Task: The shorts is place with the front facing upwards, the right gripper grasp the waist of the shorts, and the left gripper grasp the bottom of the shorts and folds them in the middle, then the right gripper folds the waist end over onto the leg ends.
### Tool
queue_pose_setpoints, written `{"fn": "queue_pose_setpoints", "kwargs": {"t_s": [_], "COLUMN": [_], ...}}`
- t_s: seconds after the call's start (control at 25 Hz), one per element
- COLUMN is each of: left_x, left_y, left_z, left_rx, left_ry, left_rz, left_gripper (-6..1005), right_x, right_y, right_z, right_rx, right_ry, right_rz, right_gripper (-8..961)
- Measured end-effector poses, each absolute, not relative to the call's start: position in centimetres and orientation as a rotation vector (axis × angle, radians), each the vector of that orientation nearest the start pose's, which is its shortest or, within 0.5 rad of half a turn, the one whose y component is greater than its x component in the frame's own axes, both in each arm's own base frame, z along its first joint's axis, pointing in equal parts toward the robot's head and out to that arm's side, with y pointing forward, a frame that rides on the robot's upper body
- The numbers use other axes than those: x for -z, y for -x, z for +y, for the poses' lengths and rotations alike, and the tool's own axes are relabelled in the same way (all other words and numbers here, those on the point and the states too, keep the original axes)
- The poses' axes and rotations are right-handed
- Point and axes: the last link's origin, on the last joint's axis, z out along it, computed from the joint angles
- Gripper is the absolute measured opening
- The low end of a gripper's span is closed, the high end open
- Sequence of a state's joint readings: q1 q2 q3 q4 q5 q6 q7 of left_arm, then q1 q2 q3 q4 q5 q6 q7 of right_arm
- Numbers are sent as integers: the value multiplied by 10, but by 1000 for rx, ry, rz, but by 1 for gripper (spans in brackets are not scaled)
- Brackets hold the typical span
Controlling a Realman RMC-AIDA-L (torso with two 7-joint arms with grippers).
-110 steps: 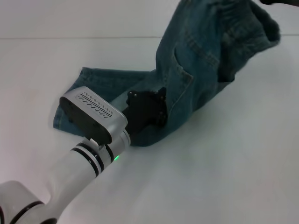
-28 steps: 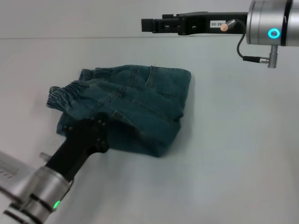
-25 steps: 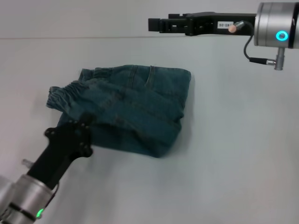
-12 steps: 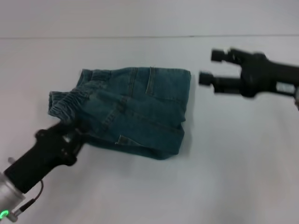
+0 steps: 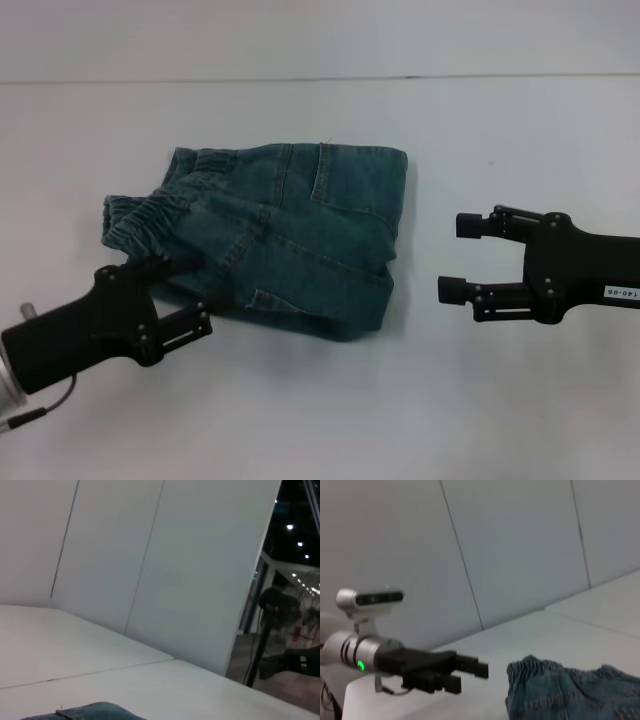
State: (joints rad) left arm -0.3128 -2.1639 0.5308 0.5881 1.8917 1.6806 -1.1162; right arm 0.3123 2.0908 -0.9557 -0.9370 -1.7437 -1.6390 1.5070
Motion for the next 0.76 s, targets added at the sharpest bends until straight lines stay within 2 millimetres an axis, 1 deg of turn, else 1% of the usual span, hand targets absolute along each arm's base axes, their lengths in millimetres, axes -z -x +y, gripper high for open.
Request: {"fn": "queue_pose_setpoints", "kwargs": {"t_s": [0.12, 0.4, 0.6, 0.76], "left_x": [9, 10, 11, 11], "left_y": [297, 296, 297, 297], "left_z": [260, 262, 264, 265], "left_rx": [952, 925, 910, 908], "left_ry": [2510, 2536, 2527, 2527], "left_rz": [-630, -630, -638, -645], "left_gripper": [583, 887, 947, 947], "right_x": [-15, -6, 0, 2], "right_y": [-250, -250, -250, -250], "right_z": [293, 296, 297, 296], "right_rx": [-794, -745, -723, -720], "right_ry": [2760, 2774, 2792, 2799], "right_rz": [587, 595, 603, 610], "right_gripper": [959, 959, 959, 959]}}
